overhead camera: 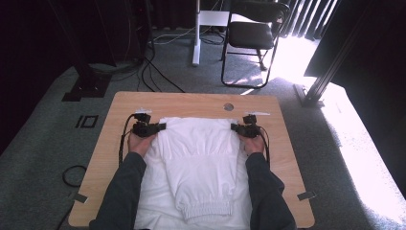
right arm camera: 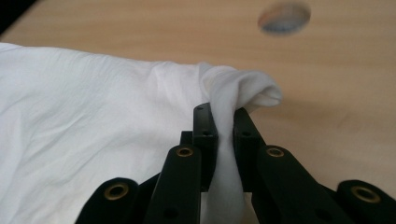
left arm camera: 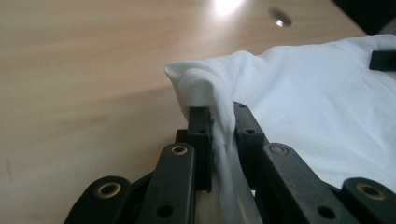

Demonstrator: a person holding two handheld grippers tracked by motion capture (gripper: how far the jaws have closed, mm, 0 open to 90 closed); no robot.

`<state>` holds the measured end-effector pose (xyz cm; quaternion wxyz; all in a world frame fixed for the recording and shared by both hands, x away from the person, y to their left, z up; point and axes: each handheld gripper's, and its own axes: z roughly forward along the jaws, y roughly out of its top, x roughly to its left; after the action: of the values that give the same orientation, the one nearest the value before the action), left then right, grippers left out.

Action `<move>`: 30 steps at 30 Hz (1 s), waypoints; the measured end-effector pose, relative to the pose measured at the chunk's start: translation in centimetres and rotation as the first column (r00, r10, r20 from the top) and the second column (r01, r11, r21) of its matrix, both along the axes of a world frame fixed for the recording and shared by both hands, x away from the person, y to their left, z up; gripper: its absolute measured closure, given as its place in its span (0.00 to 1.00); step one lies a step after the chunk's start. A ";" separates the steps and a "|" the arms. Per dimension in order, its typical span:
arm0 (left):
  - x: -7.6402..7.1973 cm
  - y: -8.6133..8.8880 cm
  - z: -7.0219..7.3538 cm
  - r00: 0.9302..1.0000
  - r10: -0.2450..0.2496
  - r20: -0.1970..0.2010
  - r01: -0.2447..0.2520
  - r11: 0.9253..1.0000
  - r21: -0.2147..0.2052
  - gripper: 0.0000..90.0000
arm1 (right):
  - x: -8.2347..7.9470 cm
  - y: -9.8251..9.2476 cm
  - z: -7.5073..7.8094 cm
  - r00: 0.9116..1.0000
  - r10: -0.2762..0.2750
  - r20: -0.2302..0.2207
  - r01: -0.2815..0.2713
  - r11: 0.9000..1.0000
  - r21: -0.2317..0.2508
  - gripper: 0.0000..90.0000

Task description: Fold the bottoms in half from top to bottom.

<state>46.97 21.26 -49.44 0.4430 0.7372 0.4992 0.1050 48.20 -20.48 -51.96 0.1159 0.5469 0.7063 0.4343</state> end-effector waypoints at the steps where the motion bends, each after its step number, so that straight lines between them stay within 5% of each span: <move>1: 0.1 0.0 0.6 1.000 0.003 0.018 -0.003 1.000 -0.010 0.91 | 0.0 -0.2 0.6 1.000 -0.001 0.019 0.000 1.000 0.011 0.93; 8: 0.5 0.0 4.0 0.993 0.008 0.114 -0.003 0.999 -0.047 0.91 | 0.3 -0.9 4.8 0.990 0.017 0.142 -0.022 0.999 0.034 0.93; 15: 0.7 -0.2 6.4 0.983 0.012 0.184 -0.002 0.999 -0.055 0.91 | 0.8 -1.2 7.5 0.977 0.013 0.215 -0.023 0.999 0.046 0.93; 25: -2.9 0.3 5.9 0.967 -0.043 0.251 0.056 0.997 -0.048 0.91 | -2.7 -1.7 7.1 0.953 0.093 0.289 -0.100 0.995 0.010 0.91; 30: -5.8 0.5 5.6 0.961 -0.073 0.268 0.091 0.994 -0.056 0.91 | -6.0 -2.1 6.6 0.940 0.130 0.317 -0.136 0.991 -0.002 0.91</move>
<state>41.14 21.78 -43.81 0.5346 0.7211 0.4076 0.1674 42.22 -22.58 -45.41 0.1924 0.4226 0.7095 0.5302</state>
